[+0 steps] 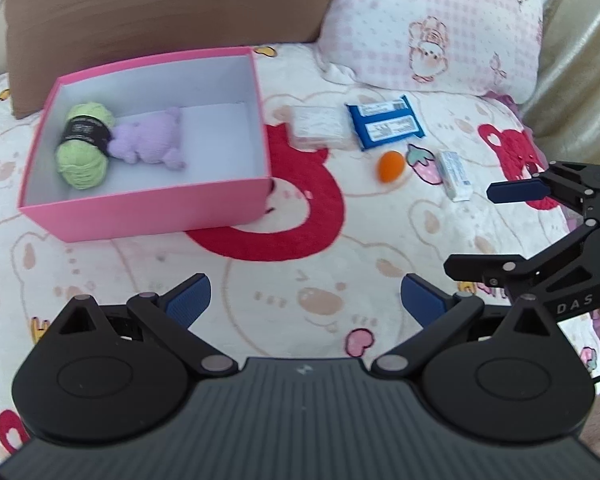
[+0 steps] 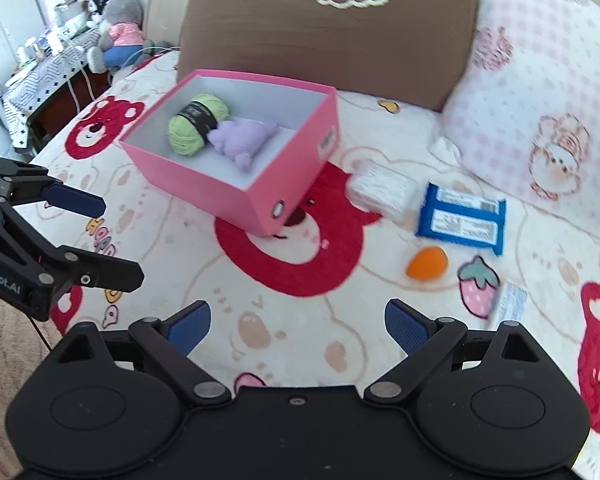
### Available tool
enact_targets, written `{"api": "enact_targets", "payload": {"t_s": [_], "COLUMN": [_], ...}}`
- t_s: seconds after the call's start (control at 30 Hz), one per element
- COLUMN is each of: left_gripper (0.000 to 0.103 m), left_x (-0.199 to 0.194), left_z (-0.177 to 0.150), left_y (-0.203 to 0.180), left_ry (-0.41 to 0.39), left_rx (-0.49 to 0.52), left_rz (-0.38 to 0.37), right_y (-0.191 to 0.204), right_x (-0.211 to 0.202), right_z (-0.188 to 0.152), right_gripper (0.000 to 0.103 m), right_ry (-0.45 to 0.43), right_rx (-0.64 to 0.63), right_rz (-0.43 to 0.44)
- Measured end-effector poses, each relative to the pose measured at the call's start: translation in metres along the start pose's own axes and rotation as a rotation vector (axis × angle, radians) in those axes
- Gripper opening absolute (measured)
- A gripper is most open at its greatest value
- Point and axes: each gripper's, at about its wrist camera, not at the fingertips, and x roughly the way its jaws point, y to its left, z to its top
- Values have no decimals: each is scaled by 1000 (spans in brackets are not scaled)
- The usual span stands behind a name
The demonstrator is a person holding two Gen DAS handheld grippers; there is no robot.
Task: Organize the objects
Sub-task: 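Withdraw the left tool from the box toward the white soap box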
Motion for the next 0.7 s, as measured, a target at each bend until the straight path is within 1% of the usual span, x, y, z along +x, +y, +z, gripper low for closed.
{"api": "enact_targets", "payload": {"t_s": [0.33,0.43,0.53,0.6,0.7], "left_gripper": [103,102,102,102,102], "left_x": [23,28,34,37,42], "left_z": [15,19,22,24,26], "left_y": [-31,-43,-56,-61,-69], "left_ry": [43,34,32,42,55], "left_rx": [39,62,96,104,116], "left_rz": [-62,-69,-56,-68,-81], "right_y": [-35,-46,-54,-57,-66], "right_x": [2,1,0,-3,-6], "right_z": [-23,-30,-37,-41,-47], "right_gripper": [96,96,96,96,96], "right_ry": [43,48,48,41,32], "right_rx": [73,101,100,87,82], "right_rz": [-46,-65,-102,-142,-176]}}
